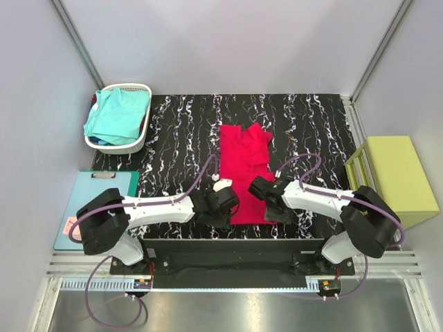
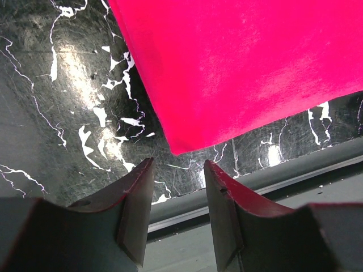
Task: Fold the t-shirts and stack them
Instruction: Grab one side of the 2/3 rectangular tshirt with both arms, then fold the long partially folded tshirt into a neat square
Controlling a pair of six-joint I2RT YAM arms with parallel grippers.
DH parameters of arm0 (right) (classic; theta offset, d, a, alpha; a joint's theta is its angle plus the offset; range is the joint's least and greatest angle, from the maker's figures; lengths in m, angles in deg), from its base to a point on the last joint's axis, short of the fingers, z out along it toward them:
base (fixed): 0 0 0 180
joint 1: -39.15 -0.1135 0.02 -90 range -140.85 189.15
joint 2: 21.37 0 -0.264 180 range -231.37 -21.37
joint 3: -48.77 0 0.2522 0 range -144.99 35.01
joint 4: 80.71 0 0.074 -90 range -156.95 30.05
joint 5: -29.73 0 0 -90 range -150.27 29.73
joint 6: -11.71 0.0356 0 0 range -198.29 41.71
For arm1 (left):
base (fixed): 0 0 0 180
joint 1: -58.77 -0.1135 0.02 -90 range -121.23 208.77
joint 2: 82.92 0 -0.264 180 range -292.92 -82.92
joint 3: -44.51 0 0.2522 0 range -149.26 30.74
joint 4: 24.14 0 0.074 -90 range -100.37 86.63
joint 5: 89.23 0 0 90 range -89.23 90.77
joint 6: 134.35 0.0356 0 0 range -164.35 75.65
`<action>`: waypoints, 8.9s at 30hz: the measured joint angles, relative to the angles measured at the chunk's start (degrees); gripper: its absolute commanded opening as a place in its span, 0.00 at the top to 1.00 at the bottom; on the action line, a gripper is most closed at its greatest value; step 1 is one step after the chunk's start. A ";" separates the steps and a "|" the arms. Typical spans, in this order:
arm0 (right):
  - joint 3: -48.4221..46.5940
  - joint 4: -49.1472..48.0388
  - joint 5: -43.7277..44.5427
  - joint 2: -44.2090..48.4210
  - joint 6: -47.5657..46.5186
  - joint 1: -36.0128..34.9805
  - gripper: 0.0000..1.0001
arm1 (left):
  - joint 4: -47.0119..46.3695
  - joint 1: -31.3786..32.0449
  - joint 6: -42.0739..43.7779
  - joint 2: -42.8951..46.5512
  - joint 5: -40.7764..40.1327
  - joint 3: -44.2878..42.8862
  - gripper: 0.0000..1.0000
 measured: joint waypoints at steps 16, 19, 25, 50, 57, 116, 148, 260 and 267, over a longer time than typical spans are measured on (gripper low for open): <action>-0.22 0.13 0.09 -0.22 0.11 -0.22 0.49 | -0.94 0.00 -0.46 -3.67 0.57 -0.04 0.69; -0.22 0.15 0.09 -0.22 0.15 -0.24 0.49 | -1.25 0.00 -0.48 -3.76 0.61 -0.04 0.67; -0.22 0.15 0.11 -0.20 0.26 -0.26 0.48 | -1.75 0.13 -0.96 -3.63 0.59 -0.04 0.61; -0.22 0.33 0.26 -0.09 0.26 -0.28 0.48 | -1.95 0.22 -1.20 -5.31 -2.86 -1.38 0.65; -0.24 0.33 0.31 -0.09 0.26 -0.33 0.58 | -2.54 0.22 -1.03 -5.73 -3.04 -1.57 0.79; -3.91 3.28 2.58 4.98 1.64 -0.83 0.44 | 4.96 0.85 -1.75 0.70 -4.50 -0.04 0.63; 0.04 -3.52 -1.73 -0.33 2.29 -1.40 0.61 | 4.96 0.85 -1.77 0.72 -4.59 -0.04 0.64; -39.69 6.03 9.16 -14.62 -17.88 12.31 1.00 | 11.82 -18.97 14.21 -8.20 -9.92 -33.88 1.00; -48.02 6.21 11.58 -19.43 -21.07 13.29 1.00 | 12.15 -21.07 16.92 -11.04 -10.40 -40.37 1.00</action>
